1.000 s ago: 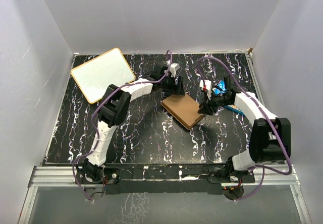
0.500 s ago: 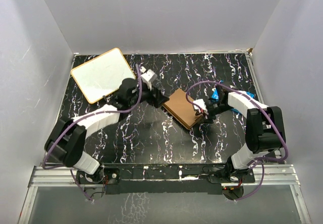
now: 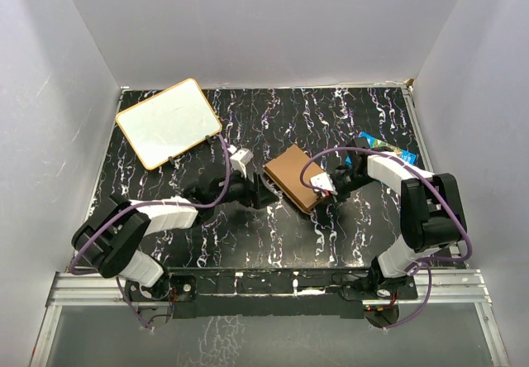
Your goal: Fold the paper box
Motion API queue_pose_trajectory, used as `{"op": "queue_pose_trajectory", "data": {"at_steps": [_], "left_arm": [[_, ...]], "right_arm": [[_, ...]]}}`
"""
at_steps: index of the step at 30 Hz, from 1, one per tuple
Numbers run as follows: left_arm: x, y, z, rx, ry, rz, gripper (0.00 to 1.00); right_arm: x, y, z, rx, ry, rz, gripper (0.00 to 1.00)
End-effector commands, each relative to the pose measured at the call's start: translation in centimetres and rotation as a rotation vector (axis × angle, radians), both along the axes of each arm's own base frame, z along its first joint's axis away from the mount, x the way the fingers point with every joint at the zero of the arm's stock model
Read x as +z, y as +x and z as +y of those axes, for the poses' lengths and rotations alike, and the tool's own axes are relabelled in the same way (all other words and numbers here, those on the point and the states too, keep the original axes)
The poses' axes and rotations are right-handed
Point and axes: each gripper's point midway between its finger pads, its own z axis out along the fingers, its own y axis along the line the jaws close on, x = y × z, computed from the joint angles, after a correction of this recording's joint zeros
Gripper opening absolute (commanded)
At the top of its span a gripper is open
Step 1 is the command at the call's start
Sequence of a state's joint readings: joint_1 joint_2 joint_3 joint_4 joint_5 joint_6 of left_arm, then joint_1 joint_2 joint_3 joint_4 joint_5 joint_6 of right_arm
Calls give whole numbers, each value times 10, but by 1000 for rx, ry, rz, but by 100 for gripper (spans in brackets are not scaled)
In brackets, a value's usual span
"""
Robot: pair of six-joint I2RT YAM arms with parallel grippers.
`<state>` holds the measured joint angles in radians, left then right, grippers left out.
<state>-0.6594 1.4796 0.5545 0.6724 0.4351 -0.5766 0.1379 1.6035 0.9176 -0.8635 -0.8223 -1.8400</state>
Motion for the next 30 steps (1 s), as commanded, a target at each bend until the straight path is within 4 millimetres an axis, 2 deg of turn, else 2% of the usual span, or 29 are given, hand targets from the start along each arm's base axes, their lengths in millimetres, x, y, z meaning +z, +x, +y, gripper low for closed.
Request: {"op": "queue_pose_trajectory", "data": {"at_steps": [1,6,7,10,13,18,23,30], "left_arm": [[25,-23,-18,-111,-79,-196,69],[24,-63,-14,-261,-45,-630,72],[18,-71,-10,-284,-27,-690,73],[16,-79,-10,-335,14,-827,73],[3,-81,-14,-382,104,-877,73],[-3,-75,-22,-374,162,-925,71],[-3,-67,-33,-344,139,-960,71],[-12,-56,-60,-398,137,-1003,68]], "right_arm": [[-7,-8,4,34,-5,-12,36],[-4,-17,13,39,25,-4,35],[-5,-19,14,38,27,-2,35],[-9,-25,19,39,29,3,34],[-8,-28,25,37,42,10,33],[-5,-25,30,10,68,13,32],[-8,-28,32,7,73,33,31],[-9,-28,33,4,75,35,31]]}}
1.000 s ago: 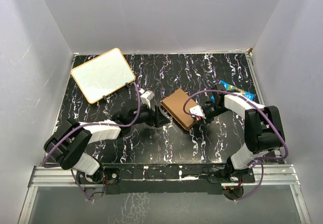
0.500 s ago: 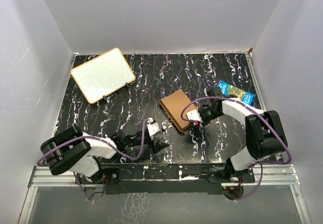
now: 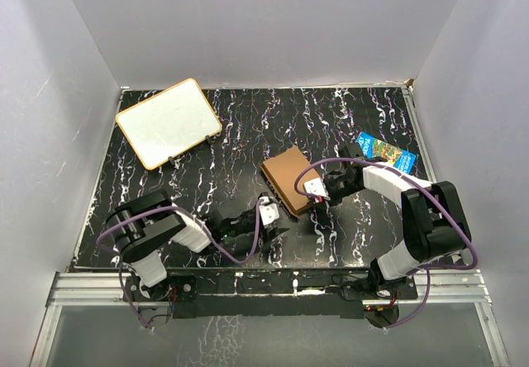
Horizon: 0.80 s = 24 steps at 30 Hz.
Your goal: Fold the paper box
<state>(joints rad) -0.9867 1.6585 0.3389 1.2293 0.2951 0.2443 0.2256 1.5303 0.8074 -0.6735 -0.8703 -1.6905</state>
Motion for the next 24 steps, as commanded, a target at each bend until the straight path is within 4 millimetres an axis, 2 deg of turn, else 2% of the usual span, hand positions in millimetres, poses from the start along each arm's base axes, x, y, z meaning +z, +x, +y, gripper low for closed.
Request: {"op": "queue_pose_trajectory", "data": {"at_steps": [1,3,8,19,24], "left_arm": [[26,10,-23,-43,-71,-109,67],[22,10,-28,-67,-44,-113,65],[4,11,-35,-107,35,-93,53],[-10,12,-35,-110,82,-83,49],[-10,14,-37,-112,83,-88,47]], "right_arm": [[-11,-17,3,9,6,66,31],[-12,-17,3,10,5,69,31],[-13,-17,3,10,6,73,31],[-15,-19,4,14,3,82,31],[-15,-19,4,14,3,85,31]]}}
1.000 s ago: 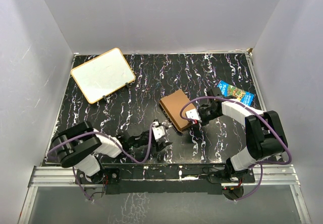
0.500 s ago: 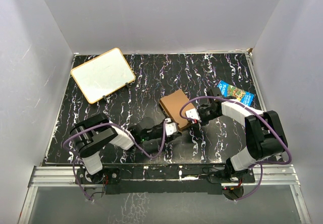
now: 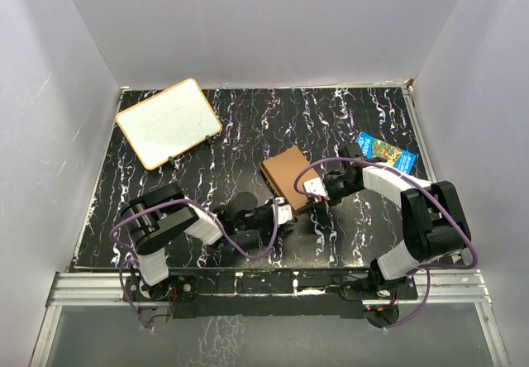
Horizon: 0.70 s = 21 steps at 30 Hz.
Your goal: Fold the paper box
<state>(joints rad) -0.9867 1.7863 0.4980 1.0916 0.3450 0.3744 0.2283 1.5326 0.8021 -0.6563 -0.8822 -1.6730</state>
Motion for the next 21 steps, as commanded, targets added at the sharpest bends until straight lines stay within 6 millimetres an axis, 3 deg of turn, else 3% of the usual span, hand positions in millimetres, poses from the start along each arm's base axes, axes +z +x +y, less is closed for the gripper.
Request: {"op": "queue_pose_trajectory", "data": {"at_steps": [1,6,11,21], "left_arm": [[15,1,-12,-35,-34,-35,47],[23,1,-14,-43,-55,-46,46],[17,2,-16,-50,-34,-44,46],[6,4,-14,-43,4,-40,33]], "right_arm": [[-15,-19,2,21,-10,77,31],[-16,-19,2,23,-12,77,31],[-16,-19,2,23,-12,79,30],[-17,-20,2,22,-16,84,30]]}}
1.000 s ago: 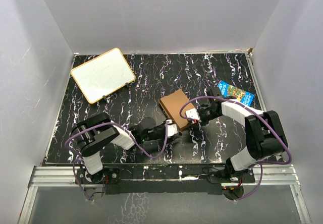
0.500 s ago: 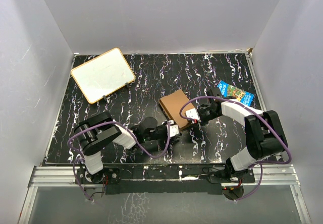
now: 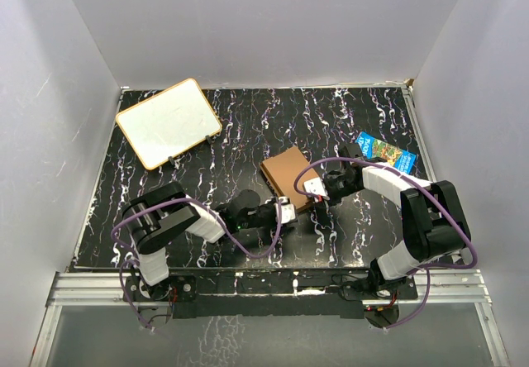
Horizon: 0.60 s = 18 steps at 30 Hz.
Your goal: Fold the paper box
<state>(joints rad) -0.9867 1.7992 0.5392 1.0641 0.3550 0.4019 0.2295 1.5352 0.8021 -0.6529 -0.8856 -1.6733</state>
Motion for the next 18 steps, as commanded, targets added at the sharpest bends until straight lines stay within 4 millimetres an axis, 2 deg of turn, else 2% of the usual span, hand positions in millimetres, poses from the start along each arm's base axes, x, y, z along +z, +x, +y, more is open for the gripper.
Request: {"op": "queue_pose_trajectory", "data": {"at_steps": [1,18], "left_arm": [[1,-1,-5,-25,3,-15,32],[-7,8,0,23,34,-37,18]], "right_arm": [[-17,-20,1,20,-19,84,30],[-18,-20,1,21,-23,87,30]]}}
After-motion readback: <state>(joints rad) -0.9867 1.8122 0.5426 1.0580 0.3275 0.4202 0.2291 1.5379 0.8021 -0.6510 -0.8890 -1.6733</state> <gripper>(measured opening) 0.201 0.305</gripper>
